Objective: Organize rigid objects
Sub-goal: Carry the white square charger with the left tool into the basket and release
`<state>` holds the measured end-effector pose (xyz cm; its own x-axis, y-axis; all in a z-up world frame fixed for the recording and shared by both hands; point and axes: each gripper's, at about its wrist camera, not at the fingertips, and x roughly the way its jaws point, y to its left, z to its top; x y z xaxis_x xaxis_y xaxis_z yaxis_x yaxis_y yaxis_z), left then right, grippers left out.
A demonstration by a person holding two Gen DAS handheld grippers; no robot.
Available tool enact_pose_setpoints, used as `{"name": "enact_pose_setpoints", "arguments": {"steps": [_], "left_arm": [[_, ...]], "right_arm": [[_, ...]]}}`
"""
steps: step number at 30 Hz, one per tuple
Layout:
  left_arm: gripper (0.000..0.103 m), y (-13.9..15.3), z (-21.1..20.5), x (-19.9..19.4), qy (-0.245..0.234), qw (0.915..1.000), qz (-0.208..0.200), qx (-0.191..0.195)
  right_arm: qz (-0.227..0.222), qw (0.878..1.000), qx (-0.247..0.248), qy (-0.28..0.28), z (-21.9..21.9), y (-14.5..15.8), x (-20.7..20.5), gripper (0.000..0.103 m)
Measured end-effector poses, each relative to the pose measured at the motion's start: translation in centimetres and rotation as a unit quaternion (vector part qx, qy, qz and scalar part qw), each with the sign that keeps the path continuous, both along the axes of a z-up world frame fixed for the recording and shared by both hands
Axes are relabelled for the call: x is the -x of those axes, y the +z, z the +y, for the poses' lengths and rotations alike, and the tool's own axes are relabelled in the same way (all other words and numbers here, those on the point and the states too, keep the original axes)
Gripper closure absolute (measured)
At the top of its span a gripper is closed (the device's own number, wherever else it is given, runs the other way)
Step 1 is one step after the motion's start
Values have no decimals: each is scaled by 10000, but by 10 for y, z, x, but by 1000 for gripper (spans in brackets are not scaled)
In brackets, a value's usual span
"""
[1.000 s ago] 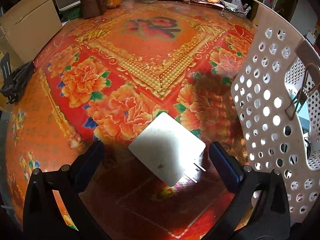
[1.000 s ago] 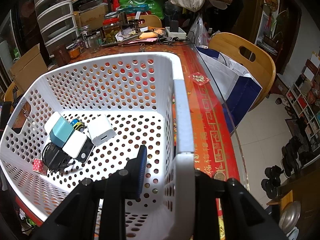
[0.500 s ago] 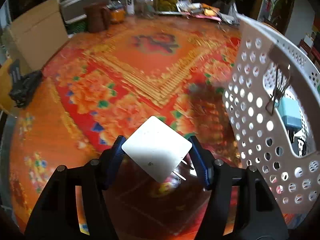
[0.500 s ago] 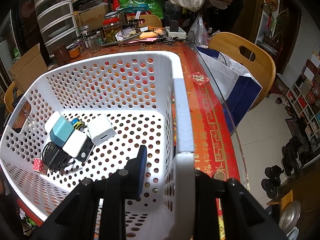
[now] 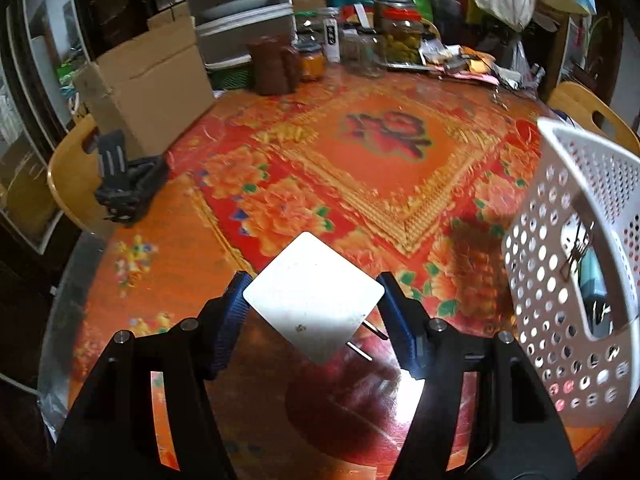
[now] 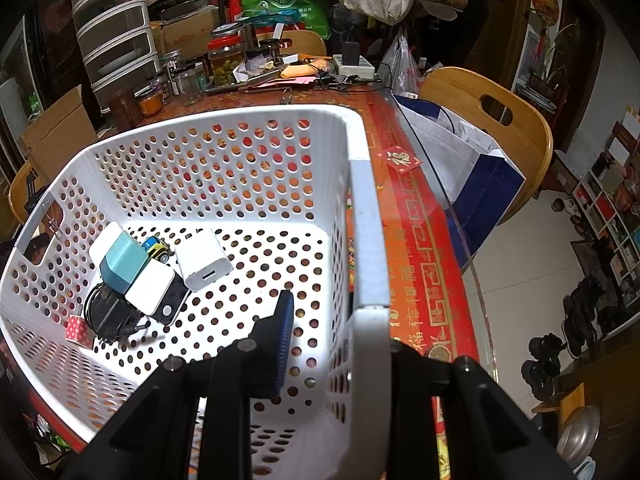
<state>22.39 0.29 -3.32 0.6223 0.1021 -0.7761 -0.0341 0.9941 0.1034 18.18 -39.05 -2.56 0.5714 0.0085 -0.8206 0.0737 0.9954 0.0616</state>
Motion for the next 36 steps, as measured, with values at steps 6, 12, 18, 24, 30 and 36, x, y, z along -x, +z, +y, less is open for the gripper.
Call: {"name": "enact_pose_setpoints", "arguments": {"steps": [6, 12, 18, 24, 30, 36], "left_arm": [[42, 31, -10, 2, -34, 9996, -266, -103], [42, 63, -30, 10, -161, 9982, -545, -177], [42, 108, -76, 20, -511, 9951, -811, -258], [41, 110, -157, 19, -1586, 9870, -221, -157], [41, 73, -221, 8, -2175, 9731, 638, -417], [41, 43, -230, -3, -2113, 9693, 1055, -680]], "right_arm": [[0, 10000, -4, -1, 0, 0, 0, 78], [0, 10000, -2, 8, 1, 1, -1, 78], [-24, 10000, -16, 21, 2, 1, -1, 78], [-27, 10000, -36, 43, 1, 1, -3, 78], [-42, 10000, -55, 52, 0, 1, -2, 78], [-38, 9999, -71, 62, -1, 0, -2, 77]]}}
